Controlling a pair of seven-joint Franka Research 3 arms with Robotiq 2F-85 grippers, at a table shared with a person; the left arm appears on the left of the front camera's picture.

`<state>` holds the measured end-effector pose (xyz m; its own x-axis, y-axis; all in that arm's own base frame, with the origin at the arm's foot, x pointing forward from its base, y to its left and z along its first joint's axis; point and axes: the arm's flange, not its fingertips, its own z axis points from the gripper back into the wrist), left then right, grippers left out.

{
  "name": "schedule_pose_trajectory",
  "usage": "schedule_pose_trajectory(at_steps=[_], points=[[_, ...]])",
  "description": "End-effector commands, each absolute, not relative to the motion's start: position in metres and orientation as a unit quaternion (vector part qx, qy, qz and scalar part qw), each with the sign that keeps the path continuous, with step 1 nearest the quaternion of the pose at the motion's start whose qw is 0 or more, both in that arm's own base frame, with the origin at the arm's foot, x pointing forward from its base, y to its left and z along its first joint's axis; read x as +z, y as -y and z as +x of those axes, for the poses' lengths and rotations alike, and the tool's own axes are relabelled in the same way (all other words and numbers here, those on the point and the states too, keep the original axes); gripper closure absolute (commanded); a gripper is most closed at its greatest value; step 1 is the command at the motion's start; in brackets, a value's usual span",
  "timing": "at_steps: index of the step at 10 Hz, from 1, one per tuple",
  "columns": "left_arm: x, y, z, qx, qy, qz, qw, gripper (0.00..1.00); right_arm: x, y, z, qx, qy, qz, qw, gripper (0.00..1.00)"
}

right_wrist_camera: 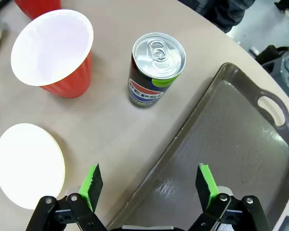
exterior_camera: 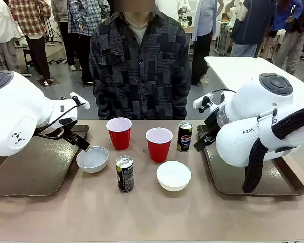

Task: Prepare tableware on both trays.
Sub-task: Pick up a Picnic Bowl from the table and place it on a Handle tray.

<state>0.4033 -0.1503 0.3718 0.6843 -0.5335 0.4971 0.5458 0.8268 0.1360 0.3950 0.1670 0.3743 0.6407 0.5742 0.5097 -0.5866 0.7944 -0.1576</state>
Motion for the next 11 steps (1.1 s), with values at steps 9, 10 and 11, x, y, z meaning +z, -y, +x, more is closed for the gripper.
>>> schedule_pose_trajectory(at_steps=[9, 10, 11], points=[[0.3717, 0.1504, 0.4032, -0.294, 0.267, -0.011, 0.918, 0.00, 0.3743, -0.1671, 0.3950, 0.320, 0.277, 0.011, 0.906, 0.00], [0.3717, 0.1504, 0.4032, -0.294, 0.267, -0.011, 0.918, 0.00, 0.3743, -0.1671, 0.3950, 0.320, 0.277, 0.011, 0.906, 0.00], [0.3717, 0.1504, 0.4032, -0.294, 0.267, -0.011, 0.918, 0.00, 0.3743, -0.1671, 0.3950, 0.320, 0.277, 0.011, 0.906, 0.00]])
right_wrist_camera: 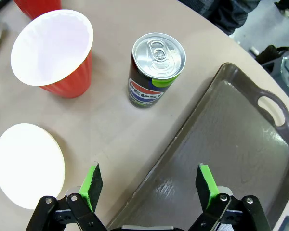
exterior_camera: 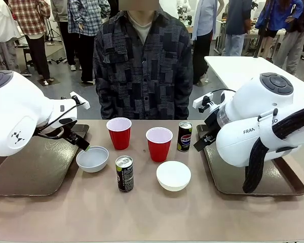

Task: Prepare tableware on both trays.
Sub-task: Pick up a Picnic Bowl from the table and place it on a Handle tray.

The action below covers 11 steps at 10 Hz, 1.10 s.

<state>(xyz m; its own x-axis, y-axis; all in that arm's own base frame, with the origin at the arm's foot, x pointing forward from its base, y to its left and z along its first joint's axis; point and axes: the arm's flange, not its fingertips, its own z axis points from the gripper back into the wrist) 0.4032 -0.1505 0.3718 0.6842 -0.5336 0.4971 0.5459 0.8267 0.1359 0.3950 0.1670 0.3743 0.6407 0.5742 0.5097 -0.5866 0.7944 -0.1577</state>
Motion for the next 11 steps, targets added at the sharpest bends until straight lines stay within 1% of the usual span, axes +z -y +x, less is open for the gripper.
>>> schedule_pose_trajectory(at_steps=[1, 3, 4, 5, 6, 8, 10, 11], points=[[0.372, 0.150, 0.403, -0.294, 0.267, -0.011, 0.918, 0.00, 0.374, -0.167, 0.395, 0.320, 0.277, 0.011, 0.906, 0.00], [0.372, 0.150, 0.403, -0.294, 0.267, -0.011, 0.918, 0.00, 0.374, -0.167, 0.395, 0.320, 0.277, 0.011, 0.906, 0.00], [0.372, 0.150, 0.403, -0.294, 0.267, -0.012, 0.918, 0.00, 0.377, -0.168, 0.392, 0.338, 0.270, 0.014, 0.901, 0.00], [0.389, 0.148, 0.388, -0.298, 0.272, -0.008, 0.915, 0.00, 0.387, -0.168, 0.380, 0.332, 0.265, 0.010, 0.905, 0.00], [0.409, 0.147, 0.366, -0.312, 0.268, -0.005, 0.911, 0.00, 0.400, -0.167, 0.360, 0.327, 0.262, 0.012, 0.908, 0.00], [0.442, 0.139, 0.320, -0.344, 0.240, -0.028, 0.907, 0.00, 0.415, -0.162, 0.312, 0.302, 0.202, -0.006, 0.931, 0.00], [0.459, 0.136, 0.279, -0.368, 0.207, -0.044, 0.906, 0.00, 0.427, -0.157, 0.256, 0.288, 0.175, -0.018, 0.941, 0.00], [0.467, 0.134, 0.266, -0.375, 0.195, -0.046, 0.905, 0.00, 0.433, -0.156, 0.231, 0.283, 0.161, -0.025, 0.945, 0.00]])
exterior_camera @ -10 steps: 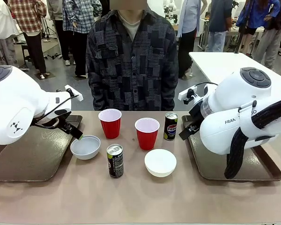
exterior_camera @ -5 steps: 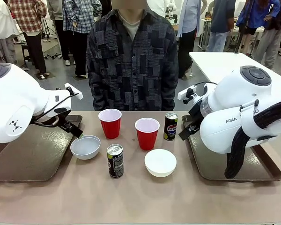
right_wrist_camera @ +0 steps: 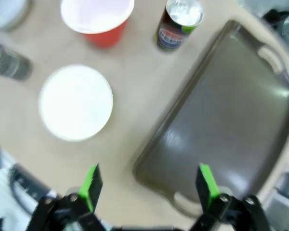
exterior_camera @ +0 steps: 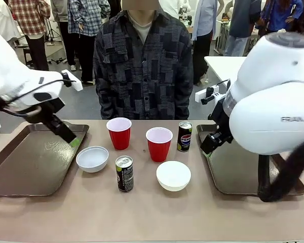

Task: Prepare tableware on both trays.
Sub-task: Pick up a Picnic Bowl from the table and place it on a Handle tray.

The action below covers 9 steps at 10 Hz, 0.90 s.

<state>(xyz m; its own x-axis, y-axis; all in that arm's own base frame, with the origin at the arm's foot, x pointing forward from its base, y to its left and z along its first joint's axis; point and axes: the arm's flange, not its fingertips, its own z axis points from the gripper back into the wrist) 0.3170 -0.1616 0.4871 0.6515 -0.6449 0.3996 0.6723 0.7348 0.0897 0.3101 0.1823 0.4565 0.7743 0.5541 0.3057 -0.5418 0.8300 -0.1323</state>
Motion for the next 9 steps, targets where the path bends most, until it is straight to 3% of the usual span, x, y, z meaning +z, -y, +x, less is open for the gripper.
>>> schedule_pose_trajectory(at_steps=[1, 3, 4, 8, 9], points=[[0.468, 0.134, 0.254, -0.368, 0.182, -0.036, 0.911, 0.00, 0.437, -0.155, 0.211, 0.270, 0.163, -0.028, 0.949, 0.00], [0.472, 0.133, 0.256, -0.313, 0.172, 0.016, 0.934, 0.00, 0.442, -0.154, 0.208, 0.234, 0.203, -0.071, 0.948, 0.00], [0.505, 0.153, 0.288, -0.367, 0.176, -0.032, 0.913, 0.00, 0.487, -0.185, 0.265, 0.275, 0.157, -0.038, 0.948, 0.00], [0.507, 0.150, 0.284, -0.357, 0.171, -0.020, 0.918, 0.00, 0.493, -0.186, 0.255, 0.263, 0.161, -0.044, 0.950, 0.00], [0.502, 0.130, 0.291, -0.355, 0.225, -0.132, 0.898, 0.00, 0.491, -0.164, 0.257, 0.291, 0.138, 0.010, 0.947, 0.00]])
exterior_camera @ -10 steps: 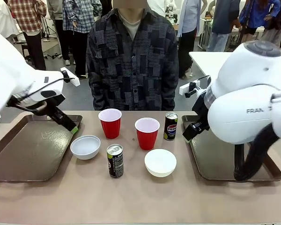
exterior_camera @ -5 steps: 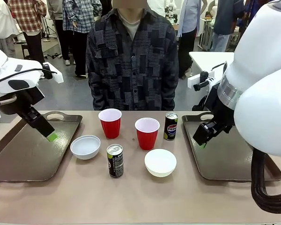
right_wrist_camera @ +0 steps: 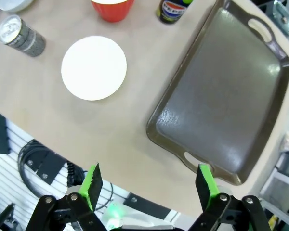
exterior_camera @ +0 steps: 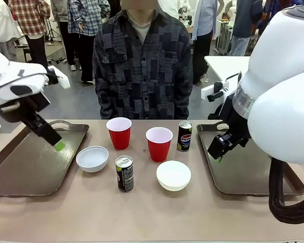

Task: Prepare tableware on both trays.
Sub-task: Pick up a Picnic Bowl from the table and place it on a Handle tray.

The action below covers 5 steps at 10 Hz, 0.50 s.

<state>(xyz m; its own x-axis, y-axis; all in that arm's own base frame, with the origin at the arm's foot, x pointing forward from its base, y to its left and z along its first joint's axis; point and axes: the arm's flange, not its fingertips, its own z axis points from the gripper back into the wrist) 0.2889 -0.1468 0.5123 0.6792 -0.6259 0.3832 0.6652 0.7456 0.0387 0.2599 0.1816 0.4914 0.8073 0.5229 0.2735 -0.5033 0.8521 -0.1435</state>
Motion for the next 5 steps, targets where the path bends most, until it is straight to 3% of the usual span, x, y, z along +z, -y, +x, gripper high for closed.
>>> schedule_pose_trajectory(at_steps=[1, 3, 5], points=[[0.500, 0.105, 0.291, -0.319, 0.277, -0.228, 0.877, 0.00, 0.493, -0.138, 0.252, 0.276, 0.158, 0.085, 0.944, 0.00], [0.488, 0.062, 0.284, -0.252, 0.282, -0.368, 0.849, 0.00, 0.485, -0.090, 0.243, 0.226, 0.171, 0.225, 0.932, 0.00], [0.481, 0.028, 0.271, -0.187, 0.289, -0.442, 0.829, 0.00, 0.480, -0.050, 0.225, 0.196, 0.211, 0.338, 0.896, 0.00]])
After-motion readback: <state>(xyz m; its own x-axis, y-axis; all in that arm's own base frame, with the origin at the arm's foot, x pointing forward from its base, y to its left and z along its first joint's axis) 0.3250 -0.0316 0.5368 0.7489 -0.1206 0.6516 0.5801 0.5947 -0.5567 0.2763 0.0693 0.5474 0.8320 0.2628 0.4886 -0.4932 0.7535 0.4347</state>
